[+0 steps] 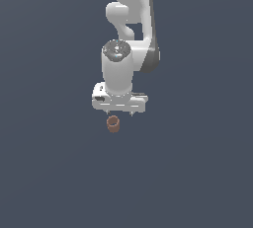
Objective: Pick up the object and move it to a goal position.
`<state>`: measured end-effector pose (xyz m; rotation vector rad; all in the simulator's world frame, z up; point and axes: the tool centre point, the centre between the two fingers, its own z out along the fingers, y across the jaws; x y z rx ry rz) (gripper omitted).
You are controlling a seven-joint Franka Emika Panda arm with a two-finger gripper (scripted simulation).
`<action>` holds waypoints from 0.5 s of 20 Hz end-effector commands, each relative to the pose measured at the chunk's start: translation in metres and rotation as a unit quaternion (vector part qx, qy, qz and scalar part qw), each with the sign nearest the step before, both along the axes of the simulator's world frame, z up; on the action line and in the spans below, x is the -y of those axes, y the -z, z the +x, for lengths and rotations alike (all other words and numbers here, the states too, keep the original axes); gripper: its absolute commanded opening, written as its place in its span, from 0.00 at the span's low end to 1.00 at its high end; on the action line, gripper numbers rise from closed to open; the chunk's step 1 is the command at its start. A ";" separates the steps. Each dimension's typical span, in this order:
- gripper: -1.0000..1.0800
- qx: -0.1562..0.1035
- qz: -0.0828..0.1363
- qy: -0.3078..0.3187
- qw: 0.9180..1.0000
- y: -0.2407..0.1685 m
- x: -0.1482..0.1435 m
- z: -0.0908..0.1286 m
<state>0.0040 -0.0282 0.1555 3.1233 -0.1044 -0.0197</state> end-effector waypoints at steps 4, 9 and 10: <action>0.96 0.003 0.004 0.005 1.000 0.028 0.018 -0.004; 0.96 0.006 0.007 0.010 1.000 0.049 0.032 -0.008; 0.96 0.006 0.007 0.010 1.000 0.052 0.034 -0.008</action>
